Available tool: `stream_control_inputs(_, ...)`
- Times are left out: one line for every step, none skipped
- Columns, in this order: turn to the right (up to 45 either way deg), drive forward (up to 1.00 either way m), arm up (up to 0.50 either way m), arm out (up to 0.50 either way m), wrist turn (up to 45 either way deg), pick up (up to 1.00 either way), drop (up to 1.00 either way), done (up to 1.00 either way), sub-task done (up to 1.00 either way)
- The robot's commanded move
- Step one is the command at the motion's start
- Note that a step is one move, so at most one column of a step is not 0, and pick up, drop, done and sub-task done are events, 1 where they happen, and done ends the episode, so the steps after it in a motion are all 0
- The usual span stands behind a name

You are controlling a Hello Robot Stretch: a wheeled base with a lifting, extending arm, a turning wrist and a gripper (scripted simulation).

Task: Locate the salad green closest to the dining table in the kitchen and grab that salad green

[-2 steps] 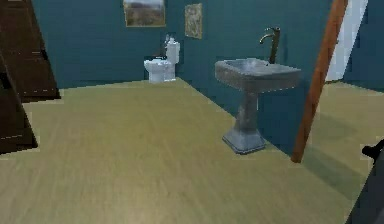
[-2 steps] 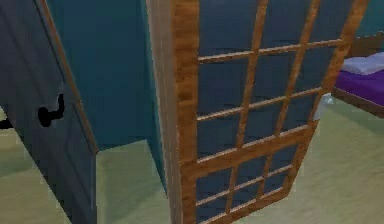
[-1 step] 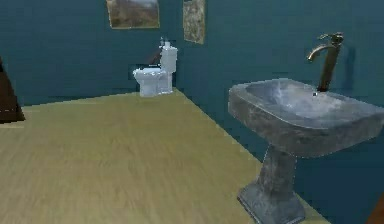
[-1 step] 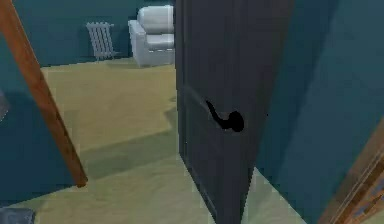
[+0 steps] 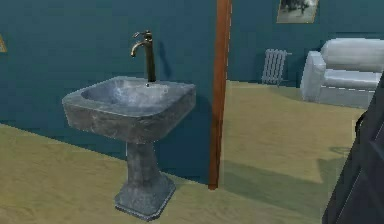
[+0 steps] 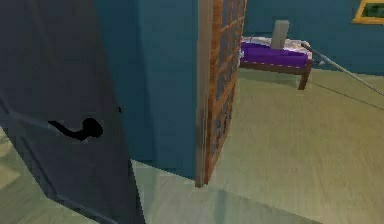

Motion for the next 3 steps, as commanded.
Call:
stream_control_inputs(21.0,0.0,0.0,0.0,0.0,0.0,0.0,0.0,0.0)
stream_control_inputs(0.0,1.0,0.0,0.0,0.0,0.0,0.0,0.0,0.0)
stream_control_inputs(3.0,0.0,0.0,0.0,0.0,0.0,0.0,0.0,0.0)
